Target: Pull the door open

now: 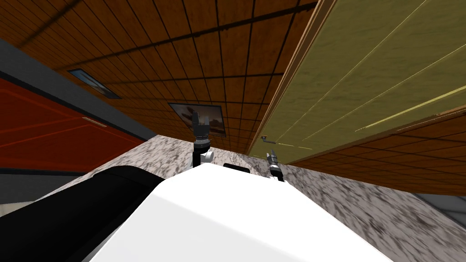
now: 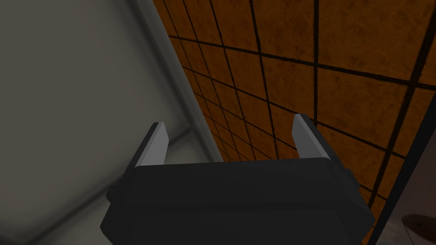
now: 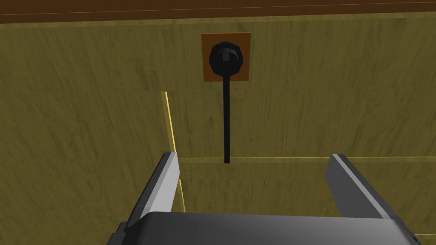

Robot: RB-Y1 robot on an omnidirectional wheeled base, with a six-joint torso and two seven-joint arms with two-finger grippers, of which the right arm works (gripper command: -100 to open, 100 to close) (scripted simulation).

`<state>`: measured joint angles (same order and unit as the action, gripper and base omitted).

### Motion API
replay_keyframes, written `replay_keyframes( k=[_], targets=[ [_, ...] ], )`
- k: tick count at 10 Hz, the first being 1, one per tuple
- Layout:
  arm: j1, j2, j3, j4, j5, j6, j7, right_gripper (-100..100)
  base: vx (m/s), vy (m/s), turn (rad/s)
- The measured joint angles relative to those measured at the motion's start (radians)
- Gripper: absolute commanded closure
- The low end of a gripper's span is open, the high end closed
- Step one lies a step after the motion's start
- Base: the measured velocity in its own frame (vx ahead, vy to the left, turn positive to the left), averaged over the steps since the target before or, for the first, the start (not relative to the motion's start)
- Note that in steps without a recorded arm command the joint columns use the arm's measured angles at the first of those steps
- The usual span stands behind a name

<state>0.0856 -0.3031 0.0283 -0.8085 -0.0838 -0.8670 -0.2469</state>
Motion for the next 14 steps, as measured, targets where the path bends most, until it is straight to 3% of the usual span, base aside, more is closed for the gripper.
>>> replay_keyframes(
  k=[3,5,9,13,14],
  targets=[
    [-0.008,-0.007,0.000,0.033,-0.003,-0.001,-0.005,-100,0.058,-0.030,0.110],
    [-0.022,-0.010,-0.007,0.064,-0.043,-0.008,0.013,-100,0.104,-0.042,0.211],
    [-0.013,-0.018,-0.022,0.068,-0.117,-0.004,0.052,-100,0.096,-0.043,0.184],
    [-0.022,-0.020,-0.037,0.095,-0.192,-0.003,0.094,-100,0.068,-0.040,0.154],
    [-0.022,-0.020,-0.038,0.094,-0.195,-0.002,0.098,100,-0.005,0.003,-0.036]
  ],
)
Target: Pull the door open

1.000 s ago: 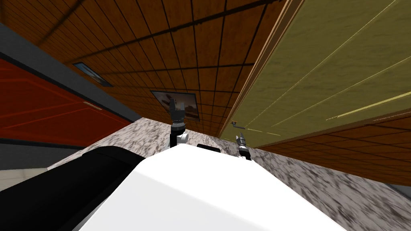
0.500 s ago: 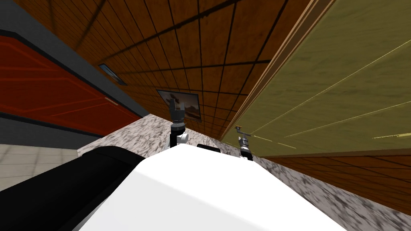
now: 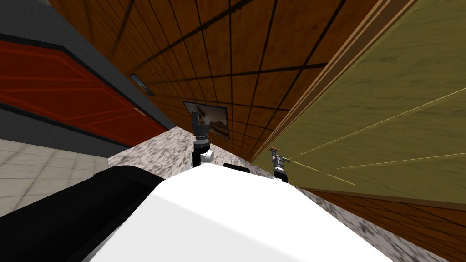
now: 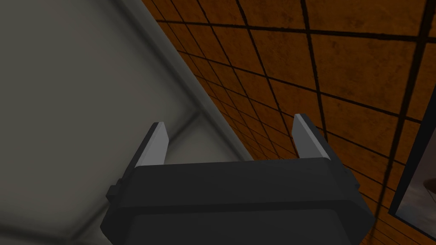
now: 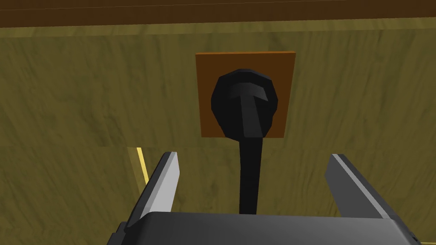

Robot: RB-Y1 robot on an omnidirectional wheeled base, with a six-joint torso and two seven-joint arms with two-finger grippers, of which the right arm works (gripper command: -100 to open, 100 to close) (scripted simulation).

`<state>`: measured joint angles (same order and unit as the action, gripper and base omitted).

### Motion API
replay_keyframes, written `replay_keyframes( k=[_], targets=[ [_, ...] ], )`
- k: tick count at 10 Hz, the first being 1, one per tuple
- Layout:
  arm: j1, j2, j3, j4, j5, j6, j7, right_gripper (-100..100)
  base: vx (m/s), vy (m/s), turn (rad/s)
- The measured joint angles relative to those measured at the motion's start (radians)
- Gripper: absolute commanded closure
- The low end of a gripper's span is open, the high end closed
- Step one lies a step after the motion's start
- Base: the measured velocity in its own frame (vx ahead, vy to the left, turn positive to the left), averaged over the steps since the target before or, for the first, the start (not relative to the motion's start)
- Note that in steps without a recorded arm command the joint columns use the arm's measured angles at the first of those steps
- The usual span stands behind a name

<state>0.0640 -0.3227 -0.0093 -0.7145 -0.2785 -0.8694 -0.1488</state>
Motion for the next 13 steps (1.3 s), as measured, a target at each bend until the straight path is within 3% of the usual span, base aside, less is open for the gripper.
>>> replay_keyframes(
  k=[6,13],
  targets=[
    [0.001,-0.001,0.000,0.002,0.002,0.001,-0.003,100,-0.025,-0.002,0.022],
    [0.053,-0.055,0.061,-0.011,0.024,-0.049,-0.072,100,-0.190,-0.036,0.114]
  ],
)
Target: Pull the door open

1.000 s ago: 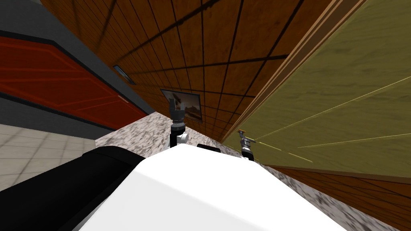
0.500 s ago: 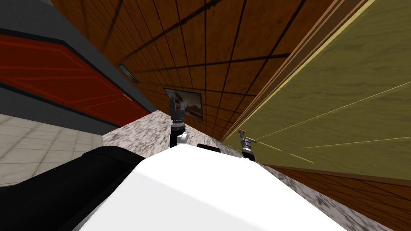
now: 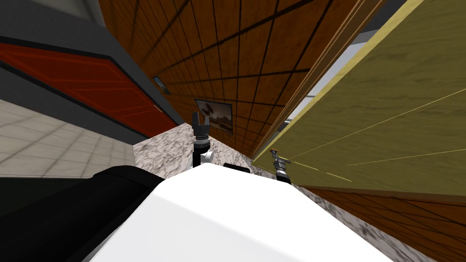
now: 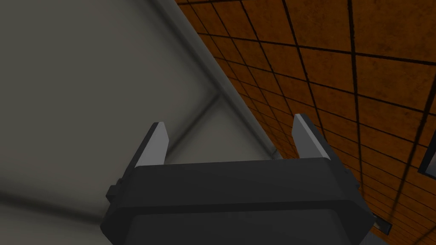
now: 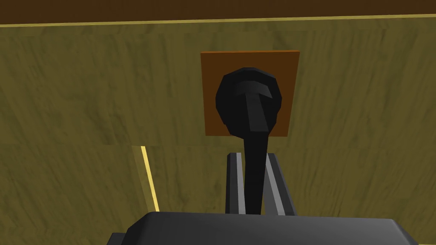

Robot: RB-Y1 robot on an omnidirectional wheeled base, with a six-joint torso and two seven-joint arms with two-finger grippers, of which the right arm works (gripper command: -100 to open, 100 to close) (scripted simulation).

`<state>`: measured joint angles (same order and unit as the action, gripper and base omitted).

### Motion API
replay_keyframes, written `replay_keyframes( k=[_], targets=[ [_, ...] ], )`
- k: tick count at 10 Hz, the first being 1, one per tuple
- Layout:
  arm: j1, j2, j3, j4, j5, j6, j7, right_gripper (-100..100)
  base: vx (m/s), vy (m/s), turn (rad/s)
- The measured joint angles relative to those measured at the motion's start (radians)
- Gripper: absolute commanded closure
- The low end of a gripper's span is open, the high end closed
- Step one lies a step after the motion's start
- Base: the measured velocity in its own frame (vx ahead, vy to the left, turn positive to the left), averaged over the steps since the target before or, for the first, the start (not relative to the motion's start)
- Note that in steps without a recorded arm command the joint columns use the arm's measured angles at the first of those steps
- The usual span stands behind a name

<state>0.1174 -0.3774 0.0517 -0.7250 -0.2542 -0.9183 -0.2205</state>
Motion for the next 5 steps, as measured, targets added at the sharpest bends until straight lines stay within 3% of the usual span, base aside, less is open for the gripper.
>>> replay_keyframes(
  k=[2,3,5],
  targets=[
    [0.012,-0.017,0.017,-0.002,0.006,-0.017,-0.021,100,-0.145,-0.011,0.053],
    [0.014,-0.017,0.019,0.000,0.007,-0.018,-0.023,100,-0.121,-0.053,0.127],
    [0.022,-0.032,0.032,0.014,0.009,-0.048,-0.039,100,-0.215,-0.044,0.161]
  ],
)
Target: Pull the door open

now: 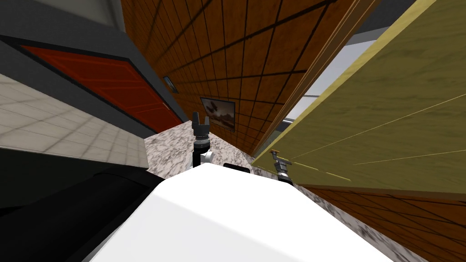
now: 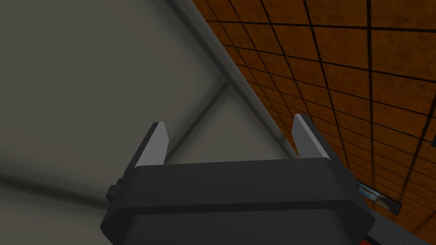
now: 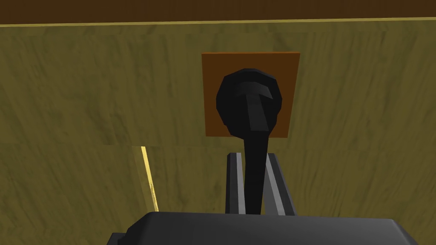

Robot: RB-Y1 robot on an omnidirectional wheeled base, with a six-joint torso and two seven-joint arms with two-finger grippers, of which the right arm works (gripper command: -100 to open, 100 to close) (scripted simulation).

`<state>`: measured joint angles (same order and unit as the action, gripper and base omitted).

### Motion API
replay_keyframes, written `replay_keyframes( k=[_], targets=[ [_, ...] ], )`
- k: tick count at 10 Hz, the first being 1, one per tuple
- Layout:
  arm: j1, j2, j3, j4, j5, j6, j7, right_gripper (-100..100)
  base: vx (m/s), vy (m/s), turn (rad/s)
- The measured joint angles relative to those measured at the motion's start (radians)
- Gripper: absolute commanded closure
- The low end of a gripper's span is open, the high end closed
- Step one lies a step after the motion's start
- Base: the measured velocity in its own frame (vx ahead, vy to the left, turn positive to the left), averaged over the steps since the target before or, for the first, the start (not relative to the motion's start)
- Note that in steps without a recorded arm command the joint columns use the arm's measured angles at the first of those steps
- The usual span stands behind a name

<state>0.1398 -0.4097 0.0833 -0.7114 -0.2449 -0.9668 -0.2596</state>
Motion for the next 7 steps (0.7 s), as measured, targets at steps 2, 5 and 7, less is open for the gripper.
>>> replay_keyframes(
  k=[2,5,7],
  targets=[
    [0.024,-0.020,0.019,-0.005,0.004,-0.028,-0.023,100,-0.229,-0.073,0.173],
    [0.069,-0.043,0.050,-0.015,0.011,-0.075,-0.049,100,-0.189,-0.053,0.097],
    [0.081,-0.048,0.057,-0.013,0.012,-0.084,-0.054,100,-0.204,-0.048,0.193]
  ],
)
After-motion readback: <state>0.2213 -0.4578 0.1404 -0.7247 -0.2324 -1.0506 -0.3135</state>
